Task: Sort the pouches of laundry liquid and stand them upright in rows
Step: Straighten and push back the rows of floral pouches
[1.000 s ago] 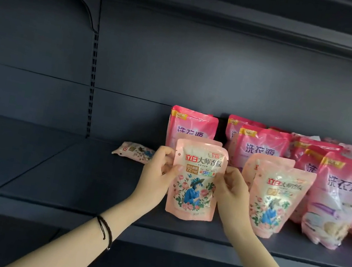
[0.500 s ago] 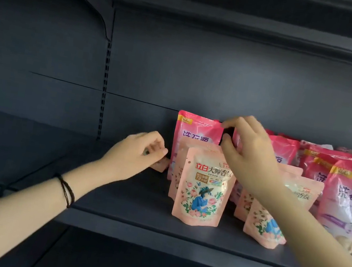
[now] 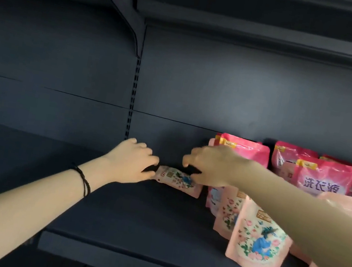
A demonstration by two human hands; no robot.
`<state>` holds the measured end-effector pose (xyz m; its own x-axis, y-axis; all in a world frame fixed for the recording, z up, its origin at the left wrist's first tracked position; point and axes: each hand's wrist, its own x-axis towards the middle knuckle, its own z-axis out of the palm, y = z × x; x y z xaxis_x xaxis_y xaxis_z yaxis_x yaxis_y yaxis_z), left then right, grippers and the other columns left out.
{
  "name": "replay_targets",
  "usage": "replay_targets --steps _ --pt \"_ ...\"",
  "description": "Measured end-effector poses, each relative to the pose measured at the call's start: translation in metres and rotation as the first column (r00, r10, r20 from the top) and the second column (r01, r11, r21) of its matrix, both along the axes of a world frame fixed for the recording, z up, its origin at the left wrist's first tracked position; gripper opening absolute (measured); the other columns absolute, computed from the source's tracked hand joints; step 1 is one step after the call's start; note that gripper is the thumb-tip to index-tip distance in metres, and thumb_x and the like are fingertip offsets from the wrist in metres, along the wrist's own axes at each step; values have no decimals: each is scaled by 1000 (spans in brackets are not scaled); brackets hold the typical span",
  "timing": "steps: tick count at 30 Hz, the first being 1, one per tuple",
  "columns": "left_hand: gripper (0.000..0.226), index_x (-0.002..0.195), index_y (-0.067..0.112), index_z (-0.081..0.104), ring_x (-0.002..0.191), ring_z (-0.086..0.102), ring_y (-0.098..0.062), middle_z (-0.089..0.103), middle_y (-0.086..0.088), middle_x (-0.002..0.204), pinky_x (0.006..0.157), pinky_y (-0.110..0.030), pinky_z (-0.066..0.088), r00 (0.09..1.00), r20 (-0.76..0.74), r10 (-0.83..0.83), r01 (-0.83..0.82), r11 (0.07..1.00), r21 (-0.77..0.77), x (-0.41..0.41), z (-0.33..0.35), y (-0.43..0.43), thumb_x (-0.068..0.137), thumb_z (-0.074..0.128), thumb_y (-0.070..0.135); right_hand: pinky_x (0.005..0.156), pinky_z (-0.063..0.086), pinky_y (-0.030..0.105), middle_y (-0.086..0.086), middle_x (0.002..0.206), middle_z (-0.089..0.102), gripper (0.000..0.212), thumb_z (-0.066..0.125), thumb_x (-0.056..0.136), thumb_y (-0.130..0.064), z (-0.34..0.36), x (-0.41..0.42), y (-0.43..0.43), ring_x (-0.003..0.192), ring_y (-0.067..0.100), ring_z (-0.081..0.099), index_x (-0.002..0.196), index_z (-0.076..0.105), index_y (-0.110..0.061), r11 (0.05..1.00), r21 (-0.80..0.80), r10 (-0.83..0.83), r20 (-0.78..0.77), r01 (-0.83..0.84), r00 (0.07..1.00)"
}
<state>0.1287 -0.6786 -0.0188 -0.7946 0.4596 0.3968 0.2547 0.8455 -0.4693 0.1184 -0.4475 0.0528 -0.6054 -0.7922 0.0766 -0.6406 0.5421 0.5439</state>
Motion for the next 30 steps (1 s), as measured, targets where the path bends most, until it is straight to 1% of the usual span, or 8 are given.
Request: replay_targets --steps 5,11,16,19,23,26,28,30 --pt "45 127 27 55 107 55 -18 62 4 110 86 -34 40 995 102 15 -20 998 54 -33 -18 -35 95 37 54 62 41 30 3 122 56 39 43 95 -31 -23 -40 -57 106 26 57 133 45 -25 992 3 -125 78 125 989" --pt "46 124 22 56 108 55 -24 62 -2 111 84 -37 38 990 142 -14 8 999 42 -71 -38 -52 95 37 52 76 48 37 4 116 59 32 41 95 -30 -50 -83 -88 105 26 58 124 51 -22 965 -56 -245 163 257 956" --pt "52 129 21 52 115 52 -24 59 -3 122 92 -38 37 979 204 25 -59 985 160 -100 -53 -50 94 36 56 76 47 36 4 118 57 31 42 95 -32 -75 -114 -94 105 27 58 123 51 -21 937 -131 -299 177 323 938" --pt "59 130 18 52 120 48 -22 56 -1 128 96 -37 36 961 269 64 -137 955 264 -118 -57 -44 93 35 60 75 44 35 4 123 55 37 43 94 -37 -86 -134 -90 109 27 57 127 49 -21 893 -189 -356 257 408 898" --pt "65 128 16 55 123 44 -23 53 -3 130 99 -37 33 929 357 102 -214 933 289 -135 -67 -35 92 31 64 77 44 34 5 121 56 41 40 96 -41 -99 -155 -83 106 26 57 130 45 -20 834 -182 -422 397 521 815" --pt "68 128 15 55 122 42 -23 51 -4 129 98 -38 33 903 420 87 -242 912 331 -142 -77 -29 91 30 66 73 42 33 6 119 57 41 35 96 -42 -107 -163 -81 102 25 58 128 46 -19 799 -189 -409 525 570 746" --pt "65 130 18 53 122 41 -23 50 -3 129 99 -37 33 905 419 70 -240 898 370 -143 -81 -26 91 32 65 71 40 32 5 117 58 40 36 95 -41 -108 -164 -81 100 23 57 125 49 -19 791 -221 -386 544 570 745" --pt "60 131 20 52 123 39 -22 50 -1 129 99 -37 32 907 420 40 -228 883 409 -141 -83 -25 92 34 62 75 42 33 4 112 60 39 38 94 -42 -108 -163 -84 97 22 57 120 53 -18 774 -245 -391 541 584 745"
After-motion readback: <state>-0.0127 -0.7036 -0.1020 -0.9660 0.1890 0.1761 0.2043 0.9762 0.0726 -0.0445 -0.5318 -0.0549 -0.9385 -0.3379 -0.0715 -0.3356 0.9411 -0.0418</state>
